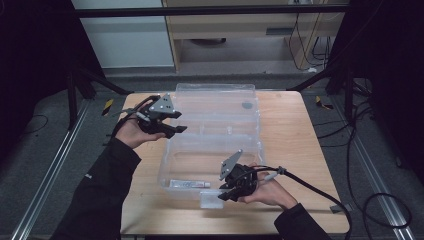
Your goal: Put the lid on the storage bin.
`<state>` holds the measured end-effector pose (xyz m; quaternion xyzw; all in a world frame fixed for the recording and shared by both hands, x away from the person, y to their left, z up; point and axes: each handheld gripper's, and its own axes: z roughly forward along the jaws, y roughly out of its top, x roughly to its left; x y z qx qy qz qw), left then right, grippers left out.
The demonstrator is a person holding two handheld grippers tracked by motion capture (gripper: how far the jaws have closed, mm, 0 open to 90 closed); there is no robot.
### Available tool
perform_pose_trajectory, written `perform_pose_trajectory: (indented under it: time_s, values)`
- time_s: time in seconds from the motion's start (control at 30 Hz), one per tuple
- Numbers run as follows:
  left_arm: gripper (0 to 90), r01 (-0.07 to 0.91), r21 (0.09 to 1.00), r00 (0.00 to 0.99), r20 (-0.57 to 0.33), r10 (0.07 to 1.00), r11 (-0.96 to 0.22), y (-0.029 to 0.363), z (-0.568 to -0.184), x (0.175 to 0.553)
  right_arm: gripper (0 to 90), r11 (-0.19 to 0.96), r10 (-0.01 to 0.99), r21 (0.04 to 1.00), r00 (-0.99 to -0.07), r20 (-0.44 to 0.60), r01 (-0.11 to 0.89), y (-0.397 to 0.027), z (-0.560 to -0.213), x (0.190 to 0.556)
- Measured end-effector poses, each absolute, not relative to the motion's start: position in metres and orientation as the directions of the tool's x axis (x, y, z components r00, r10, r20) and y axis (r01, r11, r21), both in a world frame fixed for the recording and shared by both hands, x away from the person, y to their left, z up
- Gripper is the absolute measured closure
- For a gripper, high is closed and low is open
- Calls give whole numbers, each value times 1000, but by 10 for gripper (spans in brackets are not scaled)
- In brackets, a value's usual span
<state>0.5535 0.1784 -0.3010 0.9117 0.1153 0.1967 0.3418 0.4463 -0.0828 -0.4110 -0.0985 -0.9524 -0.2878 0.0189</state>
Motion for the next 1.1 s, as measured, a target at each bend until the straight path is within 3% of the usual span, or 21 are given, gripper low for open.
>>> perform_pose_trajectory:
  time_s: [0.77, 1.1]
  values:
    - [556, 53, 552, 898, 339, 282, -832, 142, -327, 614, 694, 814, 170, 548, -981, 92, 193, -83, -411, 447]
    - [733, 27, 509, 922, 320, 218, -860, 137, -335, 616, 695, 813, 170, 549, -981, 94, 194, -83, -411, 447]
